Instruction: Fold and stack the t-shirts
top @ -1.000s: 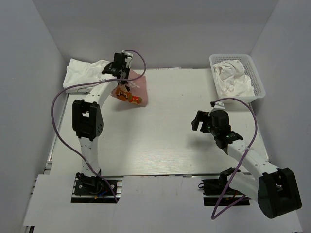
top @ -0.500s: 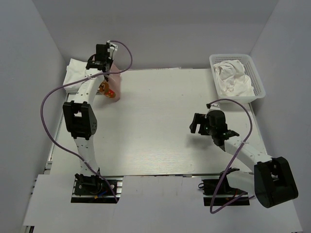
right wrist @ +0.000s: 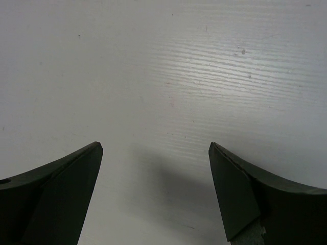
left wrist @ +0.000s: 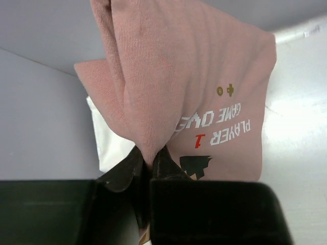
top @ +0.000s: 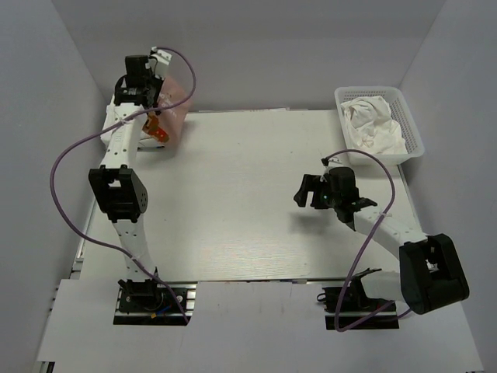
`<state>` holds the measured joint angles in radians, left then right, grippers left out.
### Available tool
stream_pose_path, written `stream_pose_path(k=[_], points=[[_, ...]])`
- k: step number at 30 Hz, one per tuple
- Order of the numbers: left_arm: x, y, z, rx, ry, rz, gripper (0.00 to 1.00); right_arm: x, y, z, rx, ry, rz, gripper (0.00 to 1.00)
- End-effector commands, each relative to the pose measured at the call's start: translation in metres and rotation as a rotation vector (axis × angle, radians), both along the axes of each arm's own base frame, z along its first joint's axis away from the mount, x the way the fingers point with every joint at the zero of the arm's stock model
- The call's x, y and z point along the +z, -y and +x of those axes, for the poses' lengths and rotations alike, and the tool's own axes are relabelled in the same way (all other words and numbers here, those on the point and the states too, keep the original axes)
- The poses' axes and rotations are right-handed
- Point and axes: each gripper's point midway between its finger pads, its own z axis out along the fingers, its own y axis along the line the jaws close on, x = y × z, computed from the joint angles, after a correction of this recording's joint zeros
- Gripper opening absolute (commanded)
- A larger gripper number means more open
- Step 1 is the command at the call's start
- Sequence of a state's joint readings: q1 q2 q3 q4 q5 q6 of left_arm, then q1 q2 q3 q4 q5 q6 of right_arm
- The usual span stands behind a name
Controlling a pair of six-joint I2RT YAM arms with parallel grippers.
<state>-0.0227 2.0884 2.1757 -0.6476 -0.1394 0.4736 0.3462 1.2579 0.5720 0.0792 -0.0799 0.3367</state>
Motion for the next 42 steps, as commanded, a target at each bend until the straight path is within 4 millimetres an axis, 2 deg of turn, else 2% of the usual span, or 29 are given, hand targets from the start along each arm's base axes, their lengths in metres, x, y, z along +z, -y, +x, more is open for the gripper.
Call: stream_pose_path(k=[1, 4, 5, 6, 12, 14, 16, 17, 19, 21, 24, 25, 26, 28, 29, 33, 38, 40, 42], points=[[0.074, -0.029, 0.007, 0.059, 0.215, -0.098, 0.0, 0.022, -0.01, 0.02, 0.015, 0.057, 0.035, 0.9], [0.068, -0.042, 0.014, 0.053, 0.226, -0.144, 0.0, 0.02, -0.014, 0.025, 0.017, 0.043, 0.042, 0.9], [0.059, -0.049, 0.017, 0.052, 0.211, -0.152, 0.0, 0.023, -0.016, 0.027, 0.024, 0.045, 0.049, 0.9], [0.053, -0.047, 0.019, 0.037, 0.201, -0.16, 0.0, 0.021, -0.017, 0.029, 0.026, 0.03, 0.047, 0.9], [0.004, -0.084, 0.028, 0.042, 0.136, -0.191, 0.0, 0.02, -0.02, 0.033, 0.029, 0.002, 0.042, 0.9], [-0.013, -0.089, 0.036, 0.034, 0.124, -0.192, 0.02, 0.019, -0.021, 0.034, 0.032, -0.01, 0.039, 0.9], [-0.018, -0.107, 0.04, 0.059, 0.138, -0.188, 0.04, 0.019, -0.023, 0.036, 0.032, -0.012, 0.043, 0.9], [-0.031, -0.109, 0.047, 0.06, 0.129, -0.189, 0.05, 0.021, -0.024, 0.036, 0.032, -0.014, 0.049, 0.9], [-0.032, -0.125, 0.051, 0.088, 0.153, -0.178, 0.07, 0.022, -0.025, 0.039, 0.031, -0.009, 0.05, 0.9], [-0.036, -0.126, 0.057, 0.092, 0.161, -0.186, 0.07, 0.02, -0.025, 0.041, 0.028, -0.016, 0.05, 0.9], [-0.02, -0.126, 0.058, 0.076, 0.192, -0.214, 0.07, 0.019, -0.03, 0.044, 0.036, -0.028, 0.06, 0.9], [-0.022, -0.115, 0.059, 0.053, 0.181, -0.222, 0.07, 0.019, -0.031, 0.044, 0.043, -0.033, 0.064, 0.9], [-0.012, -0.115, 0.057, 0.051, 0.196, -0.219, 0.07, 0.02, -0.033, 0.045, 0.052, -0.031, 0.073, 0.9], [0.006, -0.098, 0.056, -0.015, 0.218, -0.238, 0.07, 0.019, -0.037, 0.042, 0.066, -0.037, 0.081, 0.9], [0.022, -0.091, 0.05, -0.038, 0.235, -0.256, 0.07, 0.019, -0.036, 0.042, 0.06, -0.039, 0.087, 0.9], [0.054, -0.067, 0.035, -0.131, 0.259, -0.32, 0.07, 0.017, -0.033, 0.039, 0.056, -0.037, 0.074, 0.9], [0.088, -0.033, 0.022, -0.239, 0.282, -0.437, 0.07, 0.014, -0.028, 0.033, 0.045, -0.044, 0.06, 0.9], [0.09, -0.027, 0.019, -0.252, 0.277, -0.47, 0.08, 0.015, -0.026, 0.031, 0.04, -0.042, 0.055, 0.9], [0.107, -0.015, 0.013, -0.283, 0.299, -0.495, 0.08, 0.014, -0.025, 0.03, 0.036, -0.039, 0.058, 0.9]])
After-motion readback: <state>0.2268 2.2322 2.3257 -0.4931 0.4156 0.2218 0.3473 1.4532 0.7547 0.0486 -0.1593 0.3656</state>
